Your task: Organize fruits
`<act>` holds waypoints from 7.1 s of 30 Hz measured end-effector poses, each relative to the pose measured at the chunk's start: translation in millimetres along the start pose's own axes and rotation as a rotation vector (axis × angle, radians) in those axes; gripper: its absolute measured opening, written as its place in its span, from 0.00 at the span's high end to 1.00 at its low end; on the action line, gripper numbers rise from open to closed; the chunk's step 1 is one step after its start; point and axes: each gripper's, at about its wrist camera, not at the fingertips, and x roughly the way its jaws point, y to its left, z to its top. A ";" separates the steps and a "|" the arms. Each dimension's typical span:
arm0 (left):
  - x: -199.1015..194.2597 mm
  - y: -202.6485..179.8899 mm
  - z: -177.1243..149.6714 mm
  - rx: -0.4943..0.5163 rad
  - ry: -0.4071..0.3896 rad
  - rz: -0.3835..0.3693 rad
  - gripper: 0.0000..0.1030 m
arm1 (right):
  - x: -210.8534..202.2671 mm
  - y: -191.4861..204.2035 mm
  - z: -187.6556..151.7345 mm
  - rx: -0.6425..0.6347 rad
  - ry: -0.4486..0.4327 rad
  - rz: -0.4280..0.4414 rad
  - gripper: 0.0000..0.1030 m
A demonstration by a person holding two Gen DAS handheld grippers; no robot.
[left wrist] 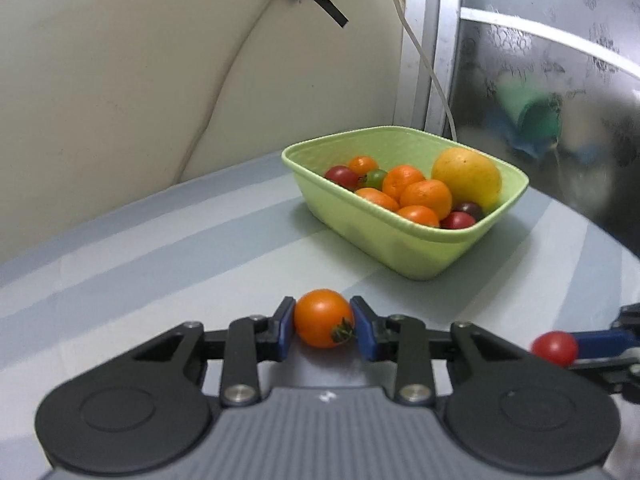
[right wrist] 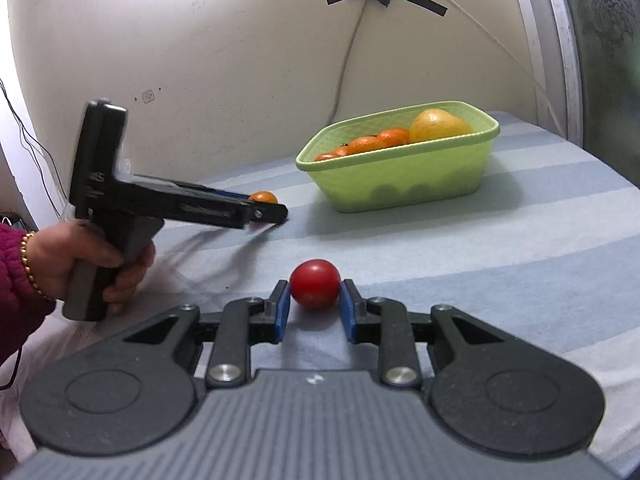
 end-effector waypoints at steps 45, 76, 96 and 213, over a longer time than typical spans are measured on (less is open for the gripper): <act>-65.6 -53.9 26.9 -0.054 -0.201 -0.134 0.71 | -32.8 15.0 20.9 -0.259 -0.167 0.025 0.71; -75.4 -95.5 -7.8 -0.136 -0.143 0.145 0.06 | -2.7 -43.6 44.6 0.045 -0.273 -0.191 0.54; -181.7 -172.0 -93.7 -0.215 -0.180 0.309 0.00 | -107.4 14.0 -45.1 0.262 -0.080 -0.048 0.50; -190.3 -192.6 -119.0 -0.070 -0.062 0.619 0.00 | -135.4 39.4 -64.8 0.210 -0.135 -0.051 0.25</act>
